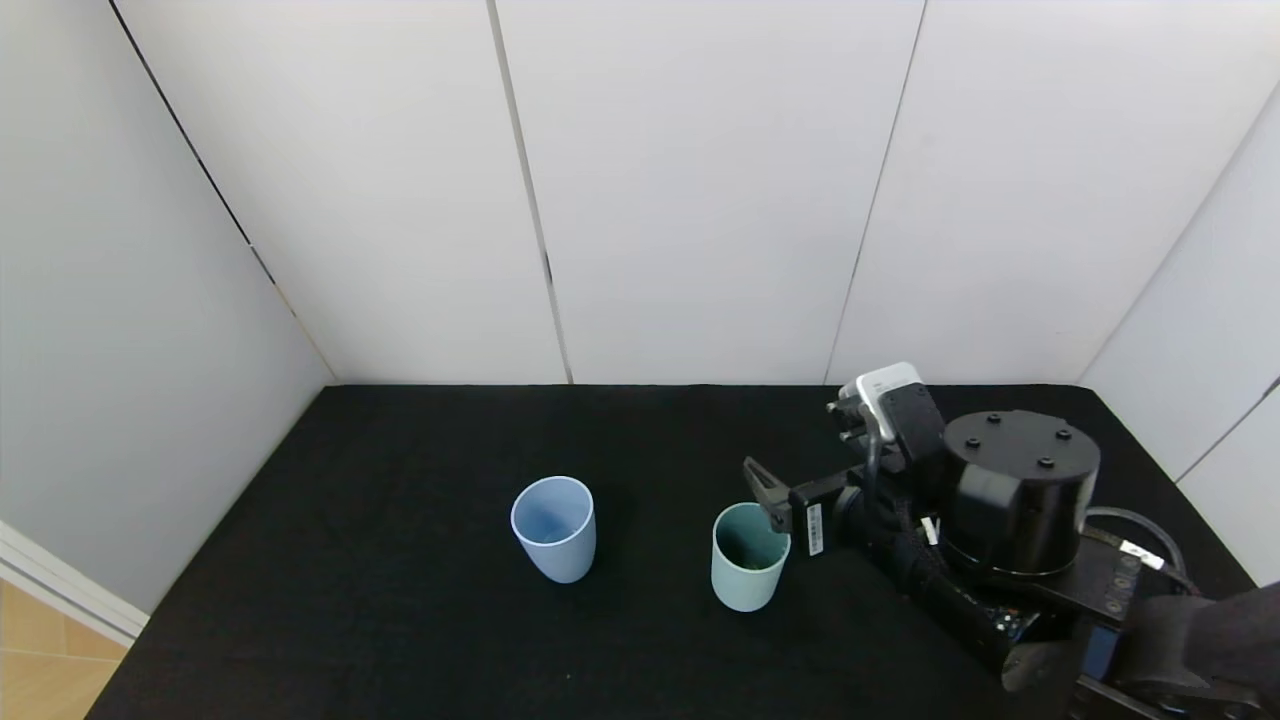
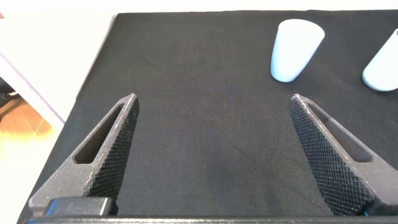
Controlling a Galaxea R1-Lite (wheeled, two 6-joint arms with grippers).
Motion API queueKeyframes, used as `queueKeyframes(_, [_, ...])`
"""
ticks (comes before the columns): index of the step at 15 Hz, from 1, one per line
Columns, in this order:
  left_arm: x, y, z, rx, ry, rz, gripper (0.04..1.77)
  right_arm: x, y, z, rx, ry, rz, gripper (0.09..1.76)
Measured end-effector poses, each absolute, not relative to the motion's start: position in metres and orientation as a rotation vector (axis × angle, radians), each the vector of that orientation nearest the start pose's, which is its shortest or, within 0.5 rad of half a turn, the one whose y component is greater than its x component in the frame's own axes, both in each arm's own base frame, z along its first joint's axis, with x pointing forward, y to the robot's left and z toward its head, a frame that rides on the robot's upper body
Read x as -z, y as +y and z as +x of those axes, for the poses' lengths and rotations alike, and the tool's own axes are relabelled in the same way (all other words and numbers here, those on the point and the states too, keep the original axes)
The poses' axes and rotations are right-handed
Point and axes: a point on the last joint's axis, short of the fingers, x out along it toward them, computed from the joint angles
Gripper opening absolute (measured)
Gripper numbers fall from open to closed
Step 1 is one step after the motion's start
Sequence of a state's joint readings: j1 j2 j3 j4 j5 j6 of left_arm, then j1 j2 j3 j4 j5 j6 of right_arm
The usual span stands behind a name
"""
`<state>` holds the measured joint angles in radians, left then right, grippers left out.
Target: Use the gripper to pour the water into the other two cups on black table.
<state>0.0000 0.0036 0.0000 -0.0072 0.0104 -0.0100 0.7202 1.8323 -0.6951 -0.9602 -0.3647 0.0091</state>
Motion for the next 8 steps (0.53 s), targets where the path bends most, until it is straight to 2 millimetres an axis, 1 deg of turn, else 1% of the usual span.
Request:
queueKeyframes(3, [-0.076, 0.000, -0.023, -0.011, -0.004, -0.010, 1.72, -0.169, 0.190, 0.231, -0.320, 0.134, -0.071, 1.69])
queueKeyframes(4, [-0.076, 0.000, -0.023, -0.011, -0.004, -0.010, 1.72, -0.174, 0.184, 0.225, -0.297, 0.132, -0.071, 1.69])
queueKeyframes(8, [-0.076, 0.000, -0.023, -0.010, -0.004, -0.010, 1.72, -0.180, 0.162, 0.201, -0.219, 0.124, -0.073, 1.70])
